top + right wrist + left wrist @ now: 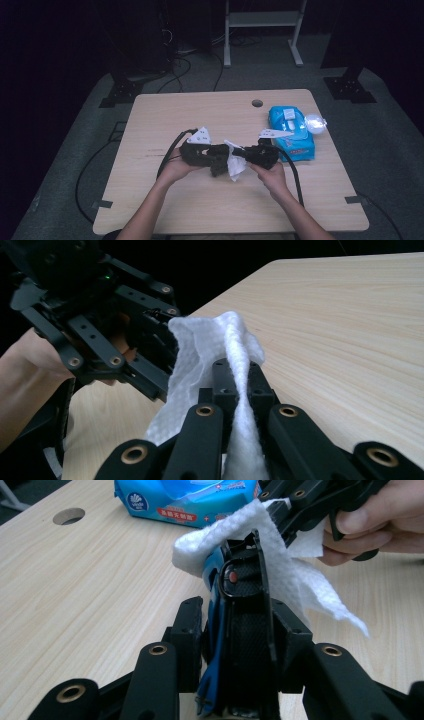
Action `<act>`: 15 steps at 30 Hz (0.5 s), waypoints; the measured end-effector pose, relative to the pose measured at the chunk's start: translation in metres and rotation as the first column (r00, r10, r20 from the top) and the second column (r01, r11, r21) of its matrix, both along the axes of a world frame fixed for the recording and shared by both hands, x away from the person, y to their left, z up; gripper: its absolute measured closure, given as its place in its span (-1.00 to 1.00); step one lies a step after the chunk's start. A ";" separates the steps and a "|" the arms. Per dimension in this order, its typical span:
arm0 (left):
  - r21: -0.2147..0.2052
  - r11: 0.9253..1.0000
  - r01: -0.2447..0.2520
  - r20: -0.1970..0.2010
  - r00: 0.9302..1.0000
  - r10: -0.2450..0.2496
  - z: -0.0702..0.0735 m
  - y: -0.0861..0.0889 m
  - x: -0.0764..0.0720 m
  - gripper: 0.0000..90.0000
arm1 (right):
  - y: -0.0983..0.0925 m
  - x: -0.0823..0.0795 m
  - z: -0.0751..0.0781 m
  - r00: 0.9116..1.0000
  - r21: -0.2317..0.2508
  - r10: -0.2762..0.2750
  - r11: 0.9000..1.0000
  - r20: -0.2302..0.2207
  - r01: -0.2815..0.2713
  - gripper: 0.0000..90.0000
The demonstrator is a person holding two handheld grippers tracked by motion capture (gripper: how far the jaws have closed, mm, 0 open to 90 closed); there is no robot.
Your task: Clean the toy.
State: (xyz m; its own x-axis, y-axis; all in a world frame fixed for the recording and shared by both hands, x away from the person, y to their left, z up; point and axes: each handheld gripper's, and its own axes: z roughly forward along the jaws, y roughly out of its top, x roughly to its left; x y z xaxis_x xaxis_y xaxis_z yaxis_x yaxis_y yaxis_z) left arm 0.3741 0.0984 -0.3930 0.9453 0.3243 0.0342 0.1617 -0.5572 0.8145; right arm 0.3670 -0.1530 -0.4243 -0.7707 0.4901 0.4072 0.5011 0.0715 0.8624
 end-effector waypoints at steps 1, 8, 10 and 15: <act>0.006 1.000 0.003 0.004 1.000 -0.003 0.001 0.000 0.000 0.40 | 0.000 0.000 0.000 1.000 -0.003 0.000 1.000 0.002 0.000 0.92; -0.014 0.999 0.030 0.038 0.999 -0.029 0.000 -0.010 -0.004 0.45 | -0.002 -0.006 0.010 1.000 0.015 0.013 1.000 0.026 -0.013 0.93; -0.025 0.999 0.038 0.036 0.999 -0.037 -0.003 -0.015 -0.005 0.45 | 0.000 -0.008 0.016 0.999 0.015 0.031 0.999 0.039 -0.031 0.92; -0.021 0.999 0.034 0.026 0.999 -0.033 -0.011 -0.015 -0.003 0.46 | 0.002 -0.010 0.019 0.997 -0.035 0.030 0.999 0.067 -0.027 0.92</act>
